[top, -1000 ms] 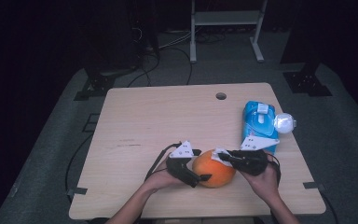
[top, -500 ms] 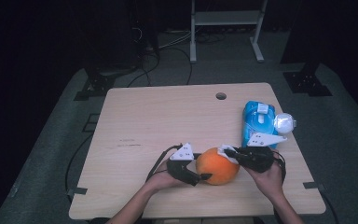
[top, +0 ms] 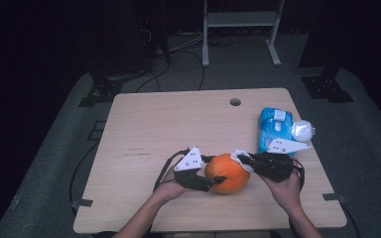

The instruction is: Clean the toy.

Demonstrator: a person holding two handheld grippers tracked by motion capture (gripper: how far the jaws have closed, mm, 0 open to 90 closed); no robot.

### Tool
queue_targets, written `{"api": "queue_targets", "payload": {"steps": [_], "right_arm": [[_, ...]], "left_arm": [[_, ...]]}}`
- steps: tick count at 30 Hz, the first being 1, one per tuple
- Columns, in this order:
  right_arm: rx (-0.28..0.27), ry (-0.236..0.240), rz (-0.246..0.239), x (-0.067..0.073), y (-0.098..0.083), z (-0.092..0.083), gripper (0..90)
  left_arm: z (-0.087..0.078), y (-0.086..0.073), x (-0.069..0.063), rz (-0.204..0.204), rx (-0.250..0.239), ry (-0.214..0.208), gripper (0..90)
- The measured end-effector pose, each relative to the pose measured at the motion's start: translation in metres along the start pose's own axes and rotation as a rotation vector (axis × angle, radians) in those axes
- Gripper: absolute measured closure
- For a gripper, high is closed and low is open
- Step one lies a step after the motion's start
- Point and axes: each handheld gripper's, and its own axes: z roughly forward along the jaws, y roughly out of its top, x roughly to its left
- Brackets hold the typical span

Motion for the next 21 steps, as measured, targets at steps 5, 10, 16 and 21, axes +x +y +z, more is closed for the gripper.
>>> {"api": "queue_targets", "payload": {"steps": [5, 10, 16, 21], "right_arm": [[0.024, -0.001, 0.013, -0.001, -0.003, 0.007, 83.2], [0.014, 0.018, 0.001, 0.007, 0.001, 0.006, 83.3], [-0.011, 0.082, -0.066, 0.029, 0.012, 0.008, 83.2], [-0.036, 0.076, -0.031, 0.02, 0.013, 0.004, 83.2]], "left_arm": [[0.0, -0.002, 0.002, -0.01, 0.021, -0.002, 34.8], [0.009, -0.005, -0.002, -0.004, 0.075, 0.001, 34.3], [0.006, -0.001, -0.001, -0.01, 0.074, 0.003, 34.9], [-0.005, 0.011, -0.002, 0.006, 0.065, 0.022, 35.5]]}}
